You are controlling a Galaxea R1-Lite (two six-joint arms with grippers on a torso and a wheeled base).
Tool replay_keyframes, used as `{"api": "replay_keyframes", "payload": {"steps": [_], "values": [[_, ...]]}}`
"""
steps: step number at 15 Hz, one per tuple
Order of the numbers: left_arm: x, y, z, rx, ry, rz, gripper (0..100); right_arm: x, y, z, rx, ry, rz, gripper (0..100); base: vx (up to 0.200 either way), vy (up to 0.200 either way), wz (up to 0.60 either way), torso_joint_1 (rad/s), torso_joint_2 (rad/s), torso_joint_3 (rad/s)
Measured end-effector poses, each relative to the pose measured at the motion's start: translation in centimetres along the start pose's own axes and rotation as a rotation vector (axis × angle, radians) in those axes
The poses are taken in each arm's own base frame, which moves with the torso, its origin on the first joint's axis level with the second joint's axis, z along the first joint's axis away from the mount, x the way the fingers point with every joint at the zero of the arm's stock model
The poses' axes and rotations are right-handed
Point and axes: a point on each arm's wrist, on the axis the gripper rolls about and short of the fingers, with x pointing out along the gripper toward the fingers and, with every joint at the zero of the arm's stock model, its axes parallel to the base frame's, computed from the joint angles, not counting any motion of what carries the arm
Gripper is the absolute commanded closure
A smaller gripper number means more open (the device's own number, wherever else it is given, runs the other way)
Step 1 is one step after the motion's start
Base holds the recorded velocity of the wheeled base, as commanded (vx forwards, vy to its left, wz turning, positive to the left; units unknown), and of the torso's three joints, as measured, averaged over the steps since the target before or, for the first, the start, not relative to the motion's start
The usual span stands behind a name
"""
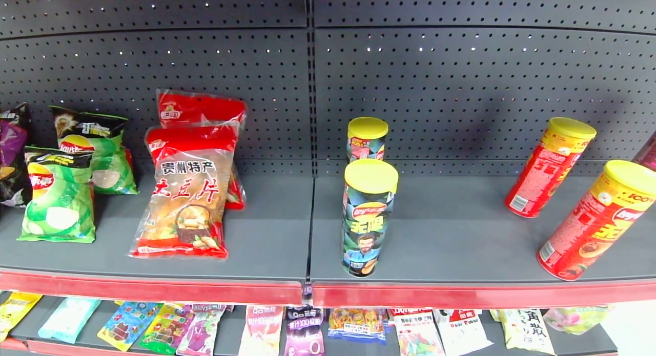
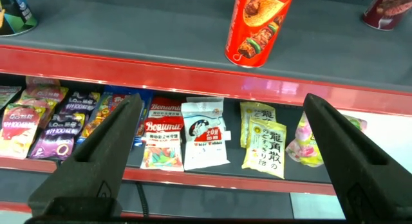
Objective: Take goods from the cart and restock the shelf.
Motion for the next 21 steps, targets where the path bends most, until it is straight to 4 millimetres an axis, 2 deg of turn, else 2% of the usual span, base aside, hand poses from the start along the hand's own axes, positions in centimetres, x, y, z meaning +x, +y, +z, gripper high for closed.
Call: {"api": "replay_keyframes", "payload": {"steps": [3,6,9,21], "values": [[0.4,-0.2,-1.5,-0.033,-0.030,-0.061,0,0.0,0.0,0.0,0.002,-0.004,0.000,0,0.000,0.000,0.00,0.000,0.00,0.000],[0.6,-0.3,-1.5,-0.169,-0.084,-0.074,0,0.0,0.0,0.0,0.004,-0.003,0.001,0,0.000,0.000,0.00,0.000,0.00,0.000],[1.1,-0.4,-2.3,-0.037,-0.108,-0.102,0,0.0,0.0,0.0,0.003,-0.001,0.002,0,0.000,0.000,0.00,0.000,0.00,0.000],[1.3,-0.5,-2.7,-0.033,-0.094,-0.105,0,0.0,0.0,0.0,0.005,-0.002,0.001,0,0.000,0.000,0.00,0.000,0.00,0.000]]}}
